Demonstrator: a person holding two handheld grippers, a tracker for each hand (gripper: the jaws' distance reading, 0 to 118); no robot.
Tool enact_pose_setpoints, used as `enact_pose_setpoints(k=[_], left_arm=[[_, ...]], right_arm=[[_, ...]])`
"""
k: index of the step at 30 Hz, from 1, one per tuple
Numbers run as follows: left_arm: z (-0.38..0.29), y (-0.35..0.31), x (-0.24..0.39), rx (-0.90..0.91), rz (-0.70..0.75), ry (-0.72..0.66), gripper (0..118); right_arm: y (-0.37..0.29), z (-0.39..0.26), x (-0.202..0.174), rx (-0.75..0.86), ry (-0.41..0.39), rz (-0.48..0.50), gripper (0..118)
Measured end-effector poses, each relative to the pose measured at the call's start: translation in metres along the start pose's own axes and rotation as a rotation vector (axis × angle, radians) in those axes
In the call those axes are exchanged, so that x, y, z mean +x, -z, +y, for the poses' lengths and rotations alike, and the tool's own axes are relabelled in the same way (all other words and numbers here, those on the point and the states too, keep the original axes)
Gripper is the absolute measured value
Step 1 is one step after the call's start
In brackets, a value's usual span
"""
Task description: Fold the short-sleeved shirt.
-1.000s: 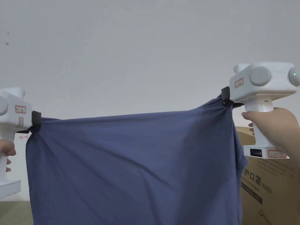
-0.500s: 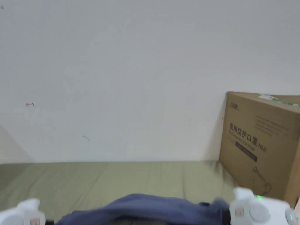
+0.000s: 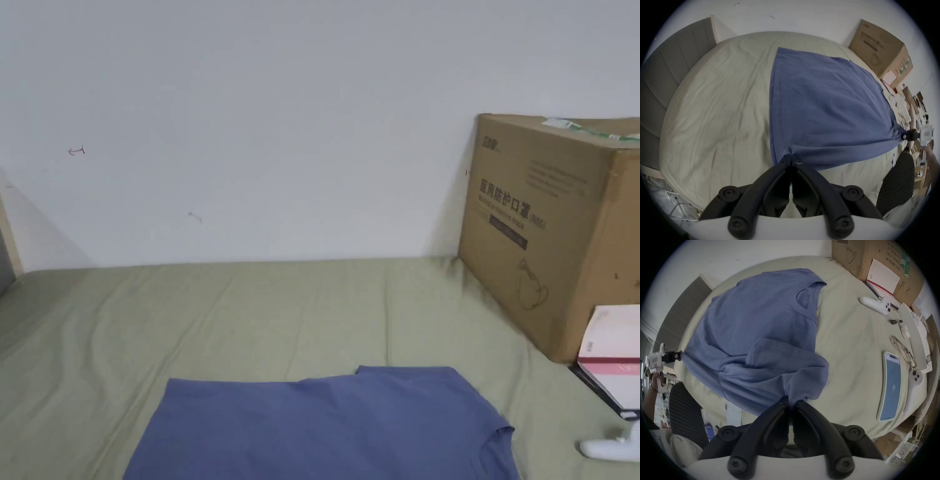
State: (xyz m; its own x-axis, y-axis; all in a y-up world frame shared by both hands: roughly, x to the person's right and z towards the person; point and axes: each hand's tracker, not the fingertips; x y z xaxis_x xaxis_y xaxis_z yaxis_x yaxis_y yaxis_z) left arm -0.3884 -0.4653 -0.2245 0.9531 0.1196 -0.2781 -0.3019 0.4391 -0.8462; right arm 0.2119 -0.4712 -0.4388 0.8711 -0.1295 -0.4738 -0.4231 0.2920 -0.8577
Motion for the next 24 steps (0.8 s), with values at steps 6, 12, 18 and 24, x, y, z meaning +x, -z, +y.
enact_pose_setpoints(k=[6, 12, 18, 24], left_arm=[[-0.022, -0.013, 0.000, -0.024, -0.010, -0.013, 0], [-0.027, -0.025, 0.006, -0.017, -0.015, 0.006, 0], [-0.036, -0.032, 0.012, -0.010, -0.005, 0.023, 58], [-0.045, -0.058, 0.018, 0.107, -0.119, -0.062, 106]], right_arm=[[-0.005, -0.010, 0.001, -0.014, 0.045, 0.026, 1], [-0.007, -0.012, 0.001, -0.020, 0.072, 0.025, 3], [-0.012, -0.019, 0.002, 0.007, 0.105, -0.008, 99], [-0.049, -0.035, -0.011, 0.214, 0.133, -0.050, 118]])
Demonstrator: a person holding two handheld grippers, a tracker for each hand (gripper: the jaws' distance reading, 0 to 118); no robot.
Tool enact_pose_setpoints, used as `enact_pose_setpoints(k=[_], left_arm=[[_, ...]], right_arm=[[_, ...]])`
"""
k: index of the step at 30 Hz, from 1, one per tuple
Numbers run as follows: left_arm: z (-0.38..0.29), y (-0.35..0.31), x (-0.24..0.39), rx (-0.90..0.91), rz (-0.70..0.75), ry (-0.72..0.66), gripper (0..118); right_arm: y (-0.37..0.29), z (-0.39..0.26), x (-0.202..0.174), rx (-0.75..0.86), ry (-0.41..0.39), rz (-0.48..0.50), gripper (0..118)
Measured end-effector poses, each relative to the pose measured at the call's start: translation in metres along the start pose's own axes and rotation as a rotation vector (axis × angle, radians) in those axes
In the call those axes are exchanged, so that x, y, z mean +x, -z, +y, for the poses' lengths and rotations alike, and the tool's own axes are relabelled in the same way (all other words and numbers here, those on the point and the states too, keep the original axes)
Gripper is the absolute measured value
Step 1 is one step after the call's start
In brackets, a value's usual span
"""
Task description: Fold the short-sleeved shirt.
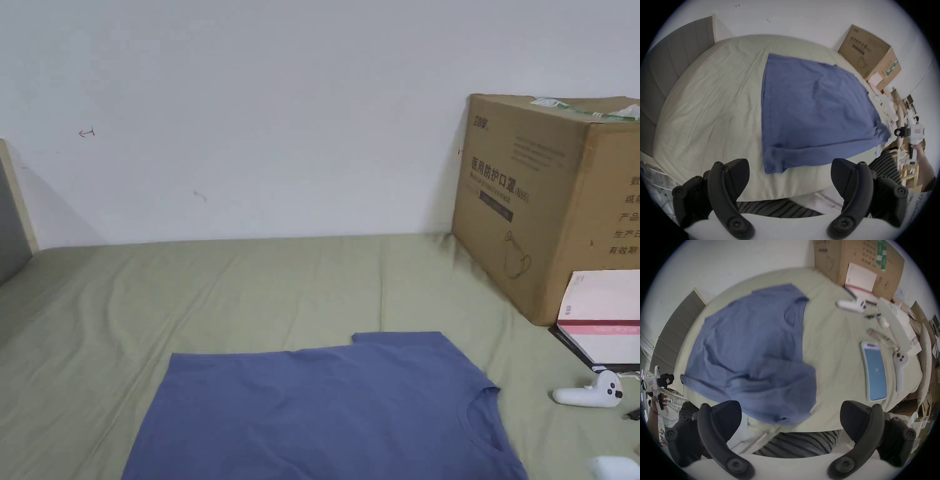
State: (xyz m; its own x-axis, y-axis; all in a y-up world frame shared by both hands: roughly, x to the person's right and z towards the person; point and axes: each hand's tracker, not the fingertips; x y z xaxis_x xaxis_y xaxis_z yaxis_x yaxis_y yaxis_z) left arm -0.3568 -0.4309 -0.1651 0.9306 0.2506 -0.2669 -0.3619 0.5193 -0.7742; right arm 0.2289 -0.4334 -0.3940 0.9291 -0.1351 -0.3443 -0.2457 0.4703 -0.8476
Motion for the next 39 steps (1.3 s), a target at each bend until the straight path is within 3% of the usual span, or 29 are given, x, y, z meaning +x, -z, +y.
enact_pose_setpoints(k=[6, 9, 10, 11, 12, 13, 14, 16, 19, 22, 25, 29, 30, 31, 32, 33, 34, 35, 37, 39], left_arm=[[0.013, -0.053, 0.041, 0.443, 0.031, 0.057, 106], [0.014, -0.075, 0.070, 0.665, 0.019, 0.088, 96], [0.014, -0.080, 0.077, 0.723, 0.002, 0.088, 81], [0.014, -0.085, 0.086, 0.771, -0.020, 0.085, 62], [0.016, -0.088, 0.093, 0.794, -0.029, 0.081, 38], [0.017, -0.089, 0.097, 0.809, -0.019, 0.080, 0], [0.018, -0.090, 0.104, 0.826, 0.007, 0.094, 0], [0.013, -0.093, 0.108, 0.834, 0.018, 0.105, 0], [0.019, -0.098, 0.108, 0.781, 0.063, 0.151, 0], [0.041, -0.089, 0.084, 0.507, 0.088, 0.093, 0], [0.051, -0.055, 0.044, 0.138, 0.076, -0.096, 0], [0.030, -0.003, 0.009, -0.048, 0.076, -0.141, 0], [0.023, 0.010, 0.002, -0.089, 0.103, -0.147, 0], [0.018, 0.019, -0.003, -0.096, 0.096, -0.160, 12], [0.013, 0.026, -0.008, -0.099, 0.105, -0.173, 48], [0.006, 0.035, -0.009, -0.111, 0.100, -0.178, 98], [-0.001, 0.046, -0.012, -0.138, 0.110, -0.176, 118], [-0.003, 0.053, -0.014, -0.072, 0.115, -0.180, 112], [-0.009, 0.068, -0.016, -0.136, 0.229, -0.146, 112], [-0.014, 0.087, -0.021, -0.121, 0.227, -0.127, 112]], right_arm=[[-0.066, 0.003, -0.035, 0.497, 0.019, 0.095, 117], [-0.093, -0.004, -0.057, 0.758, 0.003, 0.121, 108], [-0.098, -0.004, -0.065, 0.823, 0.001, 0.114, 87], [-0.104, -0.007, -0.073, 0.891, -0.001, 0.122, 52], [-0.108, -0.007, -0.082, 0.933, 0.005, 0.116, 9], [-0.110, -0.007, -0.087, 0.951, -0.001, 0.094, 0], [-0.111, -0.006, -0.095, 0.983, -0.003, 0.084, 0], [-0.113, -0.001, -0.097, 0.944, -0.020, 0.197, 0], [-0.113, 0.004, -0.099, 0.919, -0.060, 0.175, 0], [-0.115, 0.001, -0.101, 0.898, -0.094, 0.162, 0], [-0.105, 0.000, -0.100, 0.826, -0.104, 0.166, 0], [-0.088, -0.002, -0.099, 0.738, -0.068, 0.193, 0], [-0.086, -0.003, -0.099, 0.720, -0.050, 0.204, 0], [-0.084, -0.004, -0.099, 0.703, -0.036, 0.216, 0], [-0.083, -0.004, -0.099, 0.695, -0.028, 0.225, 0], [-0.083, -0.006, -0.099, 0.689, -0.024, 0.229, 0], [-0.083, -0.006, -0.097, 0.683, -0.026, 0.227, 0], [-0.083, -0.006, -0.097, 0.678, -0.030, 0.224, 0], [-0.083, -0.007, -0.097, 0.667, -0.044, 0.212, 0], [-0.084, -0.007, -0.097, 0.655, -0.052, 0.206, 0]])
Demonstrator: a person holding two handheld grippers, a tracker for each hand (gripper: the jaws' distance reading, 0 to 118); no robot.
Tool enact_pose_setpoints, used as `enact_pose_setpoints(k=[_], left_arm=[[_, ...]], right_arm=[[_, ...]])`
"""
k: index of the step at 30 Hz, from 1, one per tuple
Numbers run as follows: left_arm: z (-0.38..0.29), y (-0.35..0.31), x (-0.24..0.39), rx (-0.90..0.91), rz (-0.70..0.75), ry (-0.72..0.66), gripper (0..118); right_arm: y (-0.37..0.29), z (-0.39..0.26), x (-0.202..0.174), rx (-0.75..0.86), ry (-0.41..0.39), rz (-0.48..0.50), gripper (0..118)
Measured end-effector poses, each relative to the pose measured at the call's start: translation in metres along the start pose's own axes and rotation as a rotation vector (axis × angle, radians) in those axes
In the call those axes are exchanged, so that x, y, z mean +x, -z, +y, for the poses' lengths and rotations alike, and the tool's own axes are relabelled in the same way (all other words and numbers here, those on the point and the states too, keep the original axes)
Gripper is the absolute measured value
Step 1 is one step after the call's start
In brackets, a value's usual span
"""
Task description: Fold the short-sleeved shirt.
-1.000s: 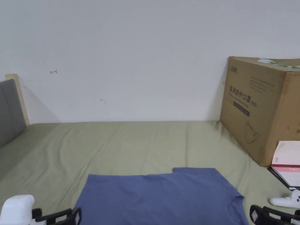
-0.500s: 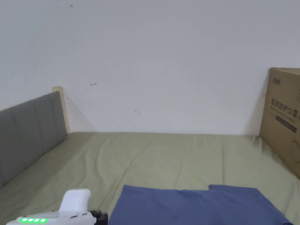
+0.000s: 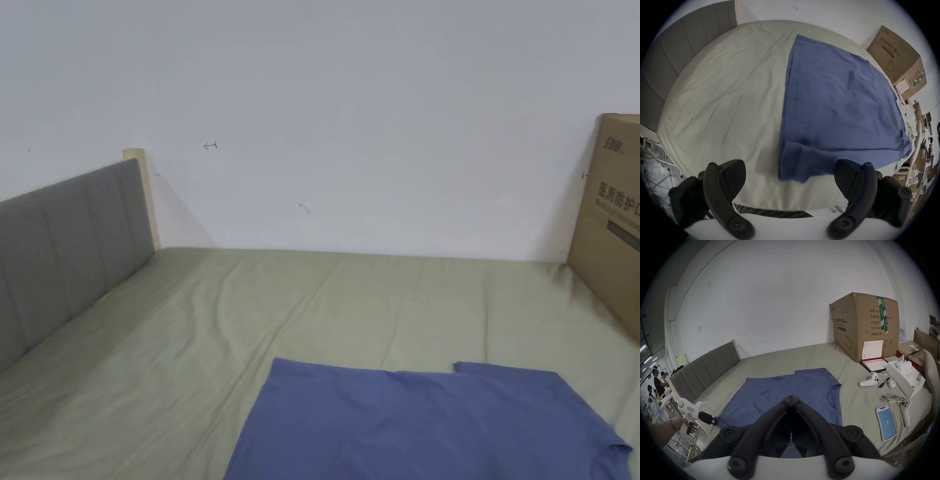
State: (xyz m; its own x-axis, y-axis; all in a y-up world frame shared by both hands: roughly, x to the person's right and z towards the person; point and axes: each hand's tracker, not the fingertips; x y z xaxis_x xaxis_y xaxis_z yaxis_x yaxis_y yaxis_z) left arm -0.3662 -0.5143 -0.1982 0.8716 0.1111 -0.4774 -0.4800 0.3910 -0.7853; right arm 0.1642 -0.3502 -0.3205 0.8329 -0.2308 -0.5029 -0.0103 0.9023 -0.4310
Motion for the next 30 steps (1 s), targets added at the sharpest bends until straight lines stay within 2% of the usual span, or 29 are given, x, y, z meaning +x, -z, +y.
enact_pose_setpoints(k=[4, 6, 8, 9, 10, 11, 12, 14, 16, 18, 20, 21, 22, 23, 24, 25, 26, 28, 30], left_arm=[[-0.003, 0.025, 0.000, -0.047, 0.003, -0.037, 110], [-0.008, 0.018, 0.009, -0.010, 0.052, 0.018, 107], [-0.011, 0.011, 0.019, 0.028, 0.092, 0.065, 83], [-0.012, 0.008, 0.023, 0.049, 0.088, 0.090, 64], [-0.016, -0.012, 0.033, 0.074, 0.094, 0.120, 33], [-0.018, -0.016, 0.037, 0.082, 0.073, 0.136, 10], [-0.020, -0.019, 0.039, 0.085, 0.071, 0.142, 7], [-0.017, -0.028, 0.040, 0.088, -0.041, 0.109, 7], [-0.018, -0.035, 0.040, 0.107, -0.028, 0.113, 7], [-0.016, -0.050, 0.040, 0.151, -0.029, 0.097, 7], [-0.015, -0.055, 0.033, 0.162, -0.083, 0.032, 7], [-0.015, -0.061, 0.033, 0.161, -0.107, 0.007, 7], [-0.015, -0.067, 0.036, 0.161, -0.117, -0.008, 7], [-0.016, -0.069, 0.034, 0.160, -0.112, -0.010, 7], [-0.017, -0.070, 0.034, 0.159, -0.109, -0.007, 7], [-0.014, -0.067, 0.031, 0.178, -0.090, 0.008, 7], [-0.011, -0.063, 0.028, 0.177, -0.082, 0.018, 7], [-0.012, -0.061, 0.027, 0.162, -0.077, 0.022, 7], [-0.012, -0.063, 0.030, 0.154, -0.071, 0.013, 7]], right_arm=[[-0.001, 0.000, 0.002, -0.014, -0.006, -0.012, 0], [-0.001, -0.002, 0.004, -0.019, -0.004, -0.023, 0], [0.001, -0.006, 0.011, -0.027, -0.004, -0.034, 0], [0.002, -0.009, 0.014, -0.037, -0.005, -0.048, 0], [0.004, -0.011, 0.018, -0.056, 0.000, -0.072, 0], [0.006, -0.016, 0.024, -0.073, 0.012, -0.086, 0], [0.007, -0.019, 0.031, -0.094, 0.035, -0.090, 0], [0.013, -0.024, 0.047, -0.150, 0.096, -0.076, 0], [0.025, -0.032, 0.074, -0.227, 0.162, -0.073, 0], [0.032, -0.037, 0.092, -0.298, 0.215, -0.099, 0], [0.040, -0.042, 0.105, -0.358, 0.232, -0.155, 0], [0.047, -0.044, 0.112, -0.421, 0.229, -0.178, 8], [0.055, -0.047, 0.118, -0.476, 0.226, -0.190, 54], [0.068, -0.056, 0.122, -0.597, 0.223, -0.219, 102], [0.077, -0.063, 0.125, -0.709, 0.208, -0.235, 117], [0.085, -0.073, 0.129, -0.704, 0.233, -0.296, 115], [0.095, -0.084, 0.130, -0.796, 0.176, -0.269, 115], [0.107, -0.102, 0.126, -0.855, 0.110, -0.297, 115], [0.114, -0.113, 0.123, -0.861, 0.087, -0.279, 111]])
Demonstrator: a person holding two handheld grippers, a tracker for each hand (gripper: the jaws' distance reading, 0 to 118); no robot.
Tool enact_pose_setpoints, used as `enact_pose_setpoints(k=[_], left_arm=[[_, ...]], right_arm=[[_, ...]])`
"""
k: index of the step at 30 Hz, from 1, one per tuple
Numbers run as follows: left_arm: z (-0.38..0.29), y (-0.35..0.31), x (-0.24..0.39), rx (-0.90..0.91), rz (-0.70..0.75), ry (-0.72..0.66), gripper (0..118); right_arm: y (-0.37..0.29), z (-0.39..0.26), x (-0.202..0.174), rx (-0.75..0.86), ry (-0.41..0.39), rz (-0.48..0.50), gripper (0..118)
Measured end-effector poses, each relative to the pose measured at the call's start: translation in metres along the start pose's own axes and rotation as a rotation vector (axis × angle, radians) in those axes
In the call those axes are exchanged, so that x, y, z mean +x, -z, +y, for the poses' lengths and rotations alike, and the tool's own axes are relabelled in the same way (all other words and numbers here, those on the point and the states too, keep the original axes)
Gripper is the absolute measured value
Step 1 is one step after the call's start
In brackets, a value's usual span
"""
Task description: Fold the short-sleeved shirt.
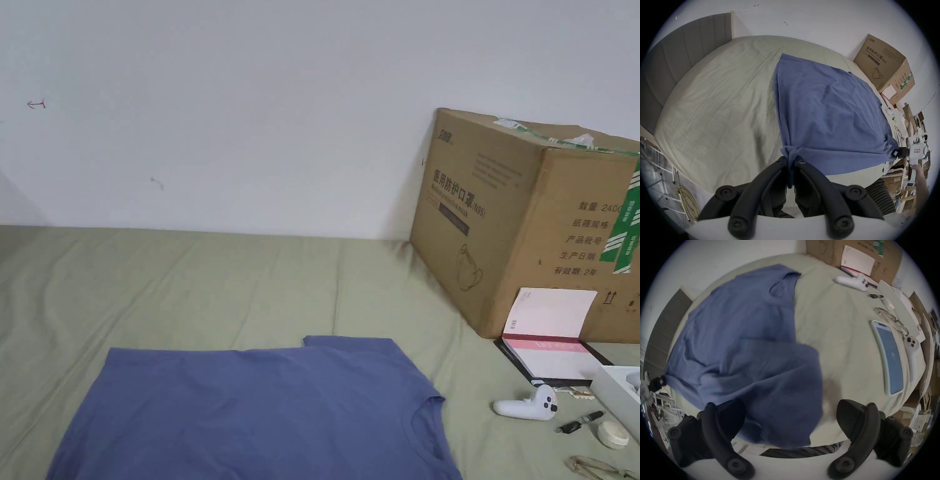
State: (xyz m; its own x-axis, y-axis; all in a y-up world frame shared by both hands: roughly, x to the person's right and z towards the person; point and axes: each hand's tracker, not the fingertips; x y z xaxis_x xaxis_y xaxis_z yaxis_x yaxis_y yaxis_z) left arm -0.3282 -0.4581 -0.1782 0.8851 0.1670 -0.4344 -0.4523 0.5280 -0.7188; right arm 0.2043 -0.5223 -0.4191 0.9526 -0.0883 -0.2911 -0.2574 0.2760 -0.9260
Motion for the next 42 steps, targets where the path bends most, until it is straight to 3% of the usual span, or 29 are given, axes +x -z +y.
enact_pose_setpoints(k=[3, 4, 6, 7, 8, 10, 14, 23, 29, 37, 38, 39, 40, 41, 42], left_arm=[[-0.005, 0.003, -0.001, -0.026, -0.003, -0.016, 7], [-0.005, 0.003, 0.000, -0.035, -0.001, -0.013, 7], [-0.007, 0.002, 0.001, -0.043, 0.000, -0.006, 7], [-0.009, 0.001, 0.001, -0.051, -0.009, -0.010, 7], [-0.006, 0.001, 0.000, -0.051, -0.013, -0.013, 7], [-0.006, -0.003, 0.000, -0.047, -0.030, -0.026, 7], [-0.002, -0.010, -0.005, -0.046, -0.057, -0.041, 7], [0.026, -0.029, -0.021, 0.068, -0.195, -0.177, 7], [0.092, 0.002, -0.024, 0.134, -0.242, -0.260, 7], [0.177, 0.105, -0.018, -0.017, -0.190, -0.333, 8], [0.182, 0.114, -0.019, -0.026, -0.190, -0.349, 12], [0.184, 0.122, -0.020, -0.022, -0.195, -0.350, 23], [0.185, 0.128, -0.021, -0.017, -0.195, -0.355, 49], [0.185, 0.130, -0.021, -0.006, -0.182, -0.358, 75], [0.184, 0.131, -0.022, 0.008, -0.167, -0.355, 103]], right_arm=[[-0.001, -0.002, -0.005, 0.009, -0.047, -0.043, 107], [-0.005, -0.003, -0.007, 0.022, -0.045, -0.038, 99], [-0.019, -0.005, -0.006, 0.048, -0.051, -0.036, 65], [-0.026, -0.005, -0.006, 0.068, -0.056, -0.023, 27], [-0.034, -0.006, -0.005, 0.093, -0.063, 0.044, 4], [-0.045, -0.010, -0.004, 0.092, -0.034, 0.170, 4], [-0.060, -0.011, -0.004, 0.127, -0.052, 0.124, 4], [-0.099, 0.010, 0.026, 0.197, 0.173, 0.353, 4], [-0.092, 0.082, 0.044, 0.207, 0.358, 0.466, 4], [-0.013, 0.206, 0.038, 0.126, 0.502, 0.461, 4], [-0.001, 0.216, 0.036, 0.112, 0.516, 0.442, 4], [0.010, 0.225, 0.032, 0.095, 0.535, 0.408, 5], [0.017, 0.228, 0.028, 0.107, 0.547, 0.404, 9], [0.021, 0.228, 0.023, 0.118, 0.550, 0.408, 24], [0.024, 0.229, 0.019, 0.140, 0.560, 0.400, 58]])
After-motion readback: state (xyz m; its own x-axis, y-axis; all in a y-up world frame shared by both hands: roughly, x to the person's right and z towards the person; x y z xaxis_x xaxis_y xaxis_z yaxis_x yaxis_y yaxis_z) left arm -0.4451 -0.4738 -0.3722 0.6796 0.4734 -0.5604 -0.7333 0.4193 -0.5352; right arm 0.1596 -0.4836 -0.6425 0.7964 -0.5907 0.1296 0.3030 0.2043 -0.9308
